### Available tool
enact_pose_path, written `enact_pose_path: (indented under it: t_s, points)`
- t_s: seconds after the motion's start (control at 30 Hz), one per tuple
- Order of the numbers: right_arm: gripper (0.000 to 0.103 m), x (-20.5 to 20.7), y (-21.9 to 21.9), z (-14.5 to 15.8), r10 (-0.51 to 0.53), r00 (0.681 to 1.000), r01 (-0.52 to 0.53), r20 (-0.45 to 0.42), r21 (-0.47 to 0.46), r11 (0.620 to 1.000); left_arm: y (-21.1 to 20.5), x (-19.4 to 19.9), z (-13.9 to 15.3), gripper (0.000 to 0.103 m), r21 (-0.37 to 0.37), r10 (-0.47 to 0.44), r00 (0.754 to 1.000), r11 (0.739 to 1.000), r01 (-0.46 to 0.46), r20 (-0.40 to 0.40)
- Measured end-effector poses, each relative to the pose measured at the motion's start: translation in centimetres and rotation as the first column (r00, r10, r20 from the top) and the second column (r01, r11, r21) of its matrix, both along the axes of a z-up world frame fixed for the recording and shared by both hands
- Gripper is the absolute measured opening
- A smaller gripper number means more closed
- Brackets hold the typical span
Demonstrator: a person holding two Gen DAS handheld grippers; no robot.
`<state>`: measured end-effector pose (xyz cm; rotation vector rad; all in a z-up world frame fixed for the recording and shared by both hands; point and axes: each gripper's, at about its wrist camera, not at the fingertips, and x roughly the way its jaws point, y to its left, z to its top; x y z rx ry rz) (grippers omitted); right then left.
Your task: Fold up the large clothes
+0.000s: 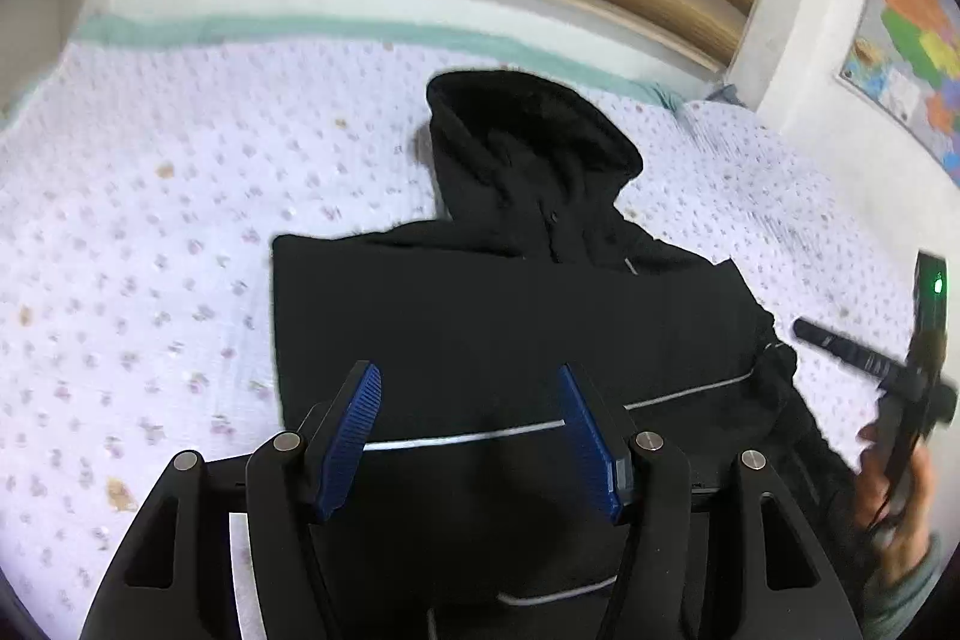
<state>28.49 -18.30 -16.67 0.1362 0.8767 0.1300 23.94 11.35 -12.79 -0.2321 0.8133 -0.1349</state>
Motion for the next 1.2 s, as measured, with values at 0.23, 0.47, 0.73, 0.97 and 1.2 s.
enact_pose_path:
  t_s: [0.23, 0.47, 0.73, 0.97, 1.2]
  points:
    - [0.067, 0.5, 3.6, -7.6, 0.045, 0.998, -0.052, -0.037, -0.223, 0.973, -0.6, 1.5, -7.9, 0.064, 0.139, -0.010, 0.997, 0.990, 0.020, -0.075]
    - [0.068, -1.3, 3.3, -8.2, 0.058, 0.998, -0.051, 0.024, -0.231, 0.972, 0.0, -0.1, -8.0, 0.065, 0.124, -0.004, 1.000, 0.992, 0.002, 0.017]
    - [0.073, -2.3, 3.6, -8.5, 0.053, 0.995, -0.034, 0.085, -0.221, 0.975, -0.9, 0.2, -8.3, 0.067, 0.139, -0.006, 1.000, 0.990, 0.005, 0.009]
    - [0.074, 0.6, 4.2, -6.9, 0.075, 0.989, -0.103, -0.129, -0.229, 0.968, -1.8, 2.6, -3.7, 0.068, 0.201, 0.002, 0.984, 0.979, 0.034, -0.177]
    - [0.078, 6.7, 1.8, 3.4, 0.003, 0.991, -0.007, -0.135, -0.035, 0.999, -0.8, 9.2, 9.5, 0.080, 0.223, 0.014, 1.000, 0.975, -0.009, -0.020]
